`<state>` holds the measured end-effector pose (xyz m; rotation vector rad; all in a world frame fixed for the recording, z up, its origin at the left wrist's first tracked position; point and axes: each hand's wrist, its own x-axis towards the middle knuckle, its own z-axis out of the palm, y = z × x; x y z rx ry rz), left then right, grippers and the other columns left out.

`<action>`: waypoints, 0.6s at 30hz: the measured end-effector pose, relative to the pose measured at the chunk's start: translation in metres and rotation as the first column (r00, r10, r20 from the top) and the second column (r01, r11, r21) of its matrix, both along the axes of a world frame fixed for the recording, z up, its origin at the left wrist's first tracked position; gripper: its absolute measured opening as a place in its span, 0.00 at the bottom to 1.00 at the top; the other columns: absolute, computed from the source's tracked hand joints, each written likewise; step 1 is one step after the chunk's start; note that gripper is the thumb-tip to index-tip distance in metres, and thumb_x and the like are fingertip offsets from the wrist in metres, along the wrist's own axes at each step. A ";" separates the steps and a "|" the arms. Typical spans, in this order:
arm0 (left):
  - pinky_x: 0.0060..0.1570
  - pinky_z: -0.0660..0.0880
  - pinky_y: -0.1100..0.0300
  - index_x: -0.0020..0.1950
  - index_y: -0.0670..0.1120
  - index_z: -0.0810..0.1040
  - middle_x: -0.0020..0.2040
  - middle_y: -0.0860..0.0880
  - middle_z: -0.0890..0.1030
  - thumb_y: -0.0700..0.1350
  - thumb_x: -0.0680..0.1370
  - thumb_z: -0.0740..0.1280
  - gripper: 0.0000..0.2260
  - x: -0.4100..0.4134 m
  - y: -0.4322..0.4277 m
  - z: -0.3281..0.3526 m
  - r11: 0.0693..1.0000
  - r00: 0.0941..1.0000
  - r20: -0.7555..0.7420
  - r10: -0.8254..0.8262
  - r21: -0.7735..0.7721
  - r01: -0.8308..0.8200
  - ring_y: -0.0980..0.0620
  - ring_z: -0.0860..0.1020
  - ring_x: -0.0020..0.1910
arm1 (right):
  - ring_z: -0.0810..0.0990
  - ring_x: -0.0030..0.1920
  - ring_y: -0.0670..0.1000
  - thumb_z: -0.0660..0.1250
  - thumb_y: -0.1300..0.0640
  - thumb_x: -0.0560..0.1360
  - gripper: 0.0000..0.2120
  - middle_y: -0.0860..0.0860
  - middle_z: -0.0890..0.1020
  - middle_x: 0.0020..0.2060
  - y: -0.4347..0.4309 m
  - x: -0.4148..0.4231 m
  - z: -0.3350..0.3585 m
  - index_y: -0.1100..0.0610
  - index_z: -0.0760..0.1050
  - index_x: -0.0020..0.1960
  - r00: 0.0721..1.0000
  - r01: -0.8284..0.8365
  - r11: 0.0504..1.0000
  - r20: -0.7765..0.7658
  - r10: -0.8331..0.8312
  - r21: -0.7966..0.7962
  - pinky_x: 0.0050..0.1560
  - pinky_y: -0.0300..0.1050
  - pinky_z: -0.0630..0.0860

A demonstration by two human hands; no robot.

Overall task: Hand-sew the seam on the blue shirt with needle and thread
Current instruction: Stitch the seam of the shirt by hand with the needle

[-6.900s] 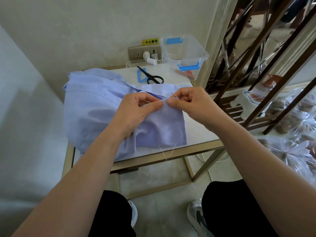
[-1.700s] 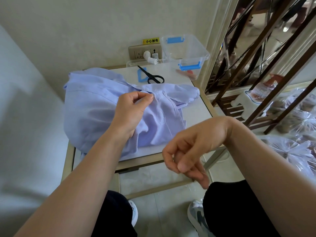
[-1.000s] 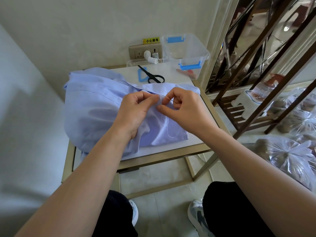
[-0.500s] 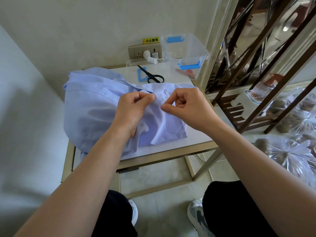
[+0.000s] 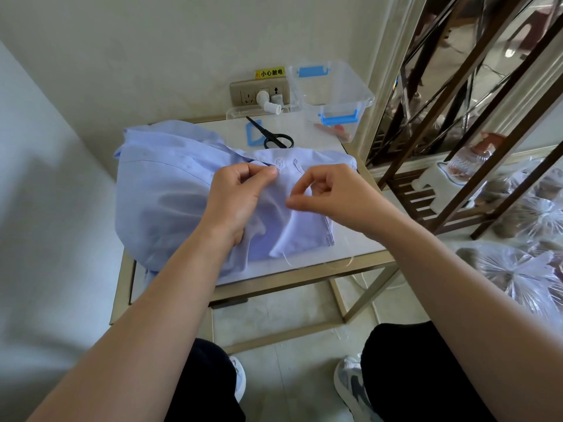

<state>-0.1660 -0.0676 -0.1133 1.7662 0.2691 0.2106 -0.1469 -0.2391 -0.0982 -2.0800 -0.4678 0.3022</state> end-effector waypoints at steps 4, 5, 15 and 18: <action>0.34 0.68 0.72 0.38 0.46 0.81 0.31 0.54 0.76 0.44 0.77 0.70 0.08 0.000 -0.001 0.000 0.999 1.000 -0.012 -0.018 -0.032 0.017 0.60 0.71 0.32 | 0.61 0.24 0.46 0.76 0.51 0.71 0.12 0.46 0.63 0.23 0.013 -0.003 -0.009 0.56 0.76 0.45 0.970 0.165 0.982 0.167 -0.178 0.091 0.29 0.38 0.57; 0.35 0.68 0.71 0.38 0.46 0.81 0.32 0.53 0.77 0.43 0.77 0.70 0.08 0.000 -0.002 0.000 0.999 1.000 -0.011 -0.021 -0.040 0.021 0.60 0.71 0.32 | 0.61 0.24 0.46 0.76 0.50 0.71 0.13 0.46 0.64 0.23 0.014 -0.002 -0.011 0.55 0.75 0.46 0.960 0.182 0.979 0.200 -0.197 0.092 0.29 0.38 0.58; 0.33 0.67 0.74 0.39 0.45 0.82 0.31 0.54 0.75 0.44 0.77 0.70 0.08 0.000 -0.001 0.001 1.000 1.000 -0.005 -0.016 -0.017 0.016 0.63 0.70 0.30 | 0.58 0.25 0.46 0.75 0.59 0.72 0.05 0.44 0.61 0.22 0.003 -0.008 0.008 0.57 0.81 0.39 0.919 -0.394 0.911 -0.083 0.386 -0.124 0.29 0.37 0.56; 0.33 0.67 0.75 0.37 0.46 0.82 0.31 0.54 0.75 0.45 0.77 0.70 0.08 -0.001 -0.001 0.001 1.000 1.000 -0.012 -0.015 -0.007 0.015 0.63 0.70 0.30 | 0.58 0.25 0.46 0.75 0.58 0.72 0.05 0.45 0.60 0.23 -0.002 -0.012 0.010 0.59 0.81 0.41 0.876 -0.479 0.858 -0.153 0.457 -0.183 0.30 0.38 0.56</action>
